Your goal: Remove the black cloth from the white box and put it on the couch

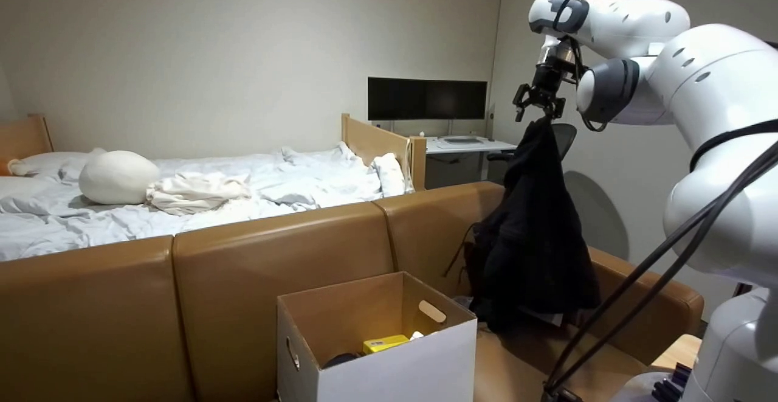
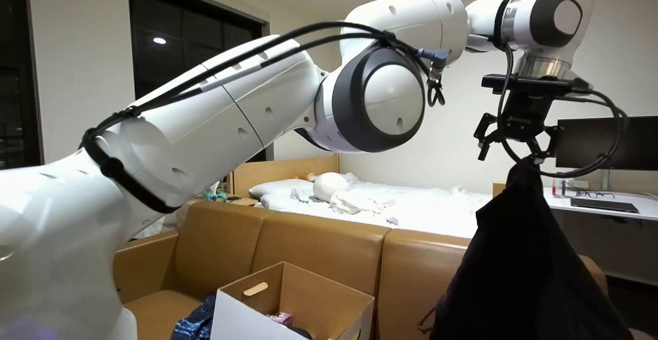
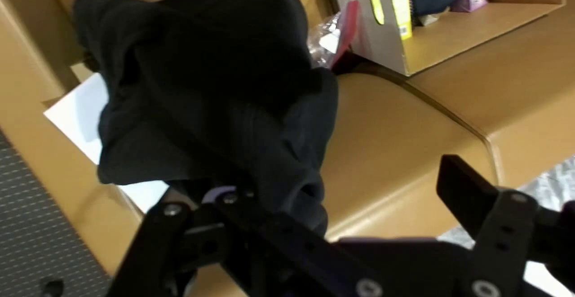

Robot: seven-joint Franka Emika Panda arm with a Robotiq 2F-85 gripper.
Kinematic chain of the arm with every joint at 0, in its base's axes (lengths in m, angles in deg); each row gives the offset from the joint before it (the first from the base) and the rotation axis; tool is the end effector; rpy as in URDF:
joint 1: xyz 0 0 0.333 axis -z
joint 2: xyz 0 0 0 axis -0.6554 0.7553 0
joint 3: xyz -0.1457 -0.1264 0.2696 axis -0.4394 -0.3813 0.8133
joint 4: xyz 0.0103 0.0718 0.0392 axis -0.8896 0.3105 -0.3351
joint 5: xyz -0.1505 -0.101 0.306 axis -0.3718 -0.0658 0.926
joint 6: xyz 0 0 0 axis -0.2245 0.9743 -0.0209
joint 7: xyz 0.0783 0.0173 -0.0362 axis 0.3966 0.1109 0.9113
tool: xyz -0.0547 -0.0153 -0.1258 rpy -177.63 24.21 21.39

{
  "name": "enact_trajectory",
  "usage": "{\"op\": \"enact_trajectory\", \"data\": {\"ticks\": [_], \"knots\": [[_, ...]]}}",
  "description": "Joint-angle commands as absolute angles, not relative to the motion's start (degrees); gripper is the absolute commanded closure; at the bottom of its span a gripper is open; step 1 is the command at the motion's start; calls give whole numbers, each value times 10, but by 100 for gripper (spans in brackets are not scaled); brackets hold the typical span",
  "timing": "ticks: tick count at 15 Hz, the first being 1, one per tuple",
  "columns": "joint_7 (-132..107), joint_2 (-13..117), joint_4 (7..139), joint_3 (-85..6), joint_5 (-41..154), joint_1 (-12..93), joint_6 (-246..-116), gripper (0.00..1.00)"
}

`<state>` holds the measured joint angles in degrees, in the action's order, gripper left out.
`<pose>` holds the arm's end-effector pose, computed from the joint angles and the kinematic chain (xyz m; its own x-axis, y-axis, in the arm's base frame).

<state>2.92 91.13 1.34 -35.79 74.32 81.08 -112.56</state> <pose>0.5584 -0.4202 0.4663 0.9093 -0.3987 -0.1194 -0.4162 -0.8683 -0.2698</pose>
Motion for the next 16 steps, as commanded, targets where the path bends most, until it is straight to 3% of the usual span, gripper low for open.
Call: {"op": "enact_trajectory", "data": {"ticks": [1,9,13,16], "knots": [[81,883,13,-382,662,788,-1139,0],[174,826,-1,-433,539,751,-1220,0],[218,772,4,-381,609,791,-1243,0],[263,741,17,-350,654,811,-1183,0]]}}
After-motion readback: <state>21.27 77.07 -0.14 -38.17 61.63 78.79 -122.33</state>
